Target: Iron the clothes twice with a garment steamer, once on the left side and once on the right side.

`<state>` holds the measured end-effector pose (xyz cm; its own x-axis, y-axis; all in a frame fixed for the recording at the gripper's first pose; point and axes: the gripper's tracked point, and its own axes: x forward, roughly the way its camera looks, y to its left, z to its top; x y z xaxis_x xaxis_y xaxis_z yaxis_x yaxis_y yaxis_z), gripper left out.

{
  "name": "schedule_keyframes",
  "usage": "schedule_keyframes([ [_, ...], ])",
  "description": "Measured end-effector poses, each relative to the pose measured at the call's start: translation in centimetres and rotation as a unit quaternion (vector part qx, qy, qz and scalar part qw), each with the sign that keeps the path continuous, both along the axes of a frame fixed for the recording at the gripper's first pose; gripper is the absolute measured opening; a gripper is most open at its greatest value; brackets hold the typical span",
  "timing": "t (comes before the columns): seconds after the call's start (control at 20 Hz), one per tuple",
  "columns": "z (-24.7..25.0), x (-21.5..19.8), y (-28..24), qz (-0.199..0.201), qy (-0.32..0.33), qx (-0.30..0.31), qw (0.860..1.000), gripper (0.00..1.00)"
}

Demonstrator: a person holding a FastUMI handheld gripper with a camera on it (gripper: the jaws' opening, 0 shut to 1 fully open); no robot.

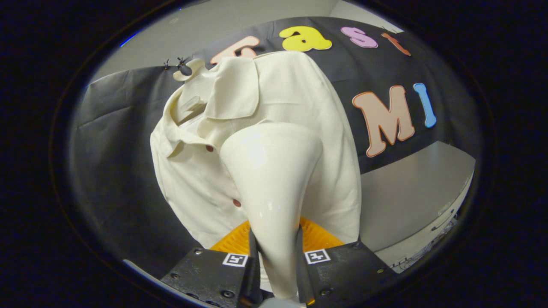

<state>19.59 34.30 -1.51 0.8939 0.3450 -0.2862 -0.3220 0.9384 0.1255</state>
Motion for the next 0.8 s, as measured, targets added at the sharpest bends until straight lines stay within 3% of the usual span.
schedule_keyframes([
  [0.35, -6.3, -1.1, -0.5, 0.019, 0.044, -0.041, 0.998, 0.34],
  [0.8, -13.5, -0.7, -1.8, 0.011, 0.066, -0.086, 0.994, 0.34],
])
